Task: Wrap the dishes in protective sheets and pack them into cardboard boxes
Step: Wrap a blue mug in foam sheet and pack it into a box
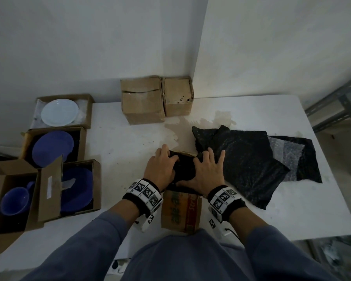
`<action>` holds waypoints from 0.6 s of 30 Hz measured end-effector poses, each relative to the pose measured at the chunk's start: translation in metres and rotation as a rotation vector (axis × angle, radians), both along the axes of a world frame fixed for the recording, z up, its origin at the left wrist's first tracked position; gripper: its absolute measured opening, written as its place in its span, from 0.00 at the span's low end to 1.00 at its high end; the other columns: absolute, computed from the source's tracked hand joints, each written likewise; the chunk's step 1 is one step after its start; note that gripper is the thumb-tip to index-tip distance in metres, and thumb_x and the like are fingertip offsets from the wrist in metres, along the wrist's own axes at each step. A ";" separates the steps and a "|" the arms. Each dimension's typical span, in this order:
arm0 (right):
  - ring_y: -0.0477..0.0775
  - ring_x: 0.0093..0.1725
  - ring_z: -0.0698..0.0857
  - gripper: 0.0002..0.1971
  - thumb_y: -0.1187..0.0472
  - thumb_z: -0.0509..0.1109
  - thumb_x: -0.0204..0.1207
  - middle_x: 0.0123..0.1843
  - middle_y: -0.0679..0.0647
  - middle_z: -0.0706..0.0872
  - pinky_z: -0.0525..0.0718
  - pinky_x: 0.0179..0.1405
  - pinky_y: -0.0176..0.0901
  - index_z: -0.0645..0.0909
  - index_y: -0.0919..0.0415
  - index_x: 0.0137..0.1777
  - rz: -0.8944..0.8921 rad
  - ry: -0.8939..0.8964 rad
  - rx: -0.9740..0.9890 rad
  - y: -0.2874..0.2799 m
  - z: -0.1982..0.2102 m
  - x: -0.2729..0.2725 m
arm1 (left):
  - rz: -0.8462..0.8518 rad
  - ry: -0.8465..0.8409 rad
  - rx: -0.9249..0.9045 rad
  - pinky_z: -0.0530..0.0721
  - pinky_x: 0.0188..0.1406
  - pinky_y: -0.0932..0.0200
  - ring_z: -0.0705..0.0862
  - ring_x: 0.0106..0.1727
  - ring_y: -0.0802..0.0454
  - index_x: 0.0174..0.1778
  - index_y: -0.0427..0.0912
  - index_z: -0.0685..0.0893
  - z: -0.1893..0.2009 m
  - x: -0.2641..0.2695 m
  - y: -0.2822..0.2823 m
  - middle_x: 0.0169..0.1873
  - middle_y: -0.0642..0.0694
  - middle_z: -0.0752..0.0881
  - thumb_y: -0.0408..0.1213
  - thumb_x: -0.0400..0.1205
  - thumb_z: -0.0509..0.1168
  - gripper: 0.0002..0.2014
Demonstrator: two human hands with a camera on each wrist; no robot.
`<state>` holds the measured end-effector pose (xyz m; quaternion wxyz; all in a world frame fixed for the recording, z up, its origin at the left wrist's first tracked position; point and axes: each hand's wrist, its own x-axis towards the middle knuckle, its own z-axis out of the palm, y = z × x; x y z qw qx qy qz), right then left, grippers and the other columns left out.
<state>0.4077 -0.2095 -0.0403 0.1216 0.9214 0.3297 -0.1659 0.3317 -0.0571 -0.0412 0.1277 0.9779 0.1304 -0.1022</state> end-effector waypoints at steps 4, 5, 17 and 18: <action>0.60 0.74 0.73 0.39 0.22 0.45 0.75 0.67 0.55 0.79 0.54 0.78 0.72 0.88 0.48 0.59 -0.051 0.052 0.166 -0.010 0.012 0.013 | -0.010 -0.047 -0.015 0.79 0.47 0.54 0.73 0.58 0.47 0.59 0.50 0.86 0.007 0.003 0.006 0.55 0.47 0.71 0.43 0.79 0.67 0.13; 0.59 0.68 0.78 0.32 0.29 0.49 0.80 0.63 0.54 0.81 0.65 0.74 0.66 0.89 0.48 0.57 -0.069 0.052 0.211 -0.012 0.016 0.015 | -0.019 -0.039 -0.038 0.80 0.50 0.52 0.72 0.59 0.47 0.59 0.52 0.86 0.010 0.005 0.009 0.56 0.47 0.70 0.44 0.79 0.68 0.13; 0.60 0.58 0.77 0.22 0.40 0.71 0.70 0.61 0.57 0.76 0.77 0.55 0.55 0.82 0.53 0.58 -0.006 -0.124 0.364 -0.024 0.032 -0.004 | -0.167 -0.204 -0.007 0.80 0.51 0.51 0.74 0.57 0.47 0.59 0.51 0.85 0.013 -0.013 0.014 0.57 0.47 0.73 0.51 0.78 0.70 0.16; 0.59 0.57 0.77 0.19 0.44 0.73 0.68 0.60 0.56 0.76 0.77 0.54 0.53 0.82 0.54 0.55 0.019 -0.152 0.399 -0.024 0.031 -0.008 | -0.182 -0.230 -0.007 0.80 0.49 0.51 0.75 0.56 0.47 0.58 0.51 0.85 0.012 -0.016 0.012 0.56 0.47 0.73 0.48 0.76 0.71 0.15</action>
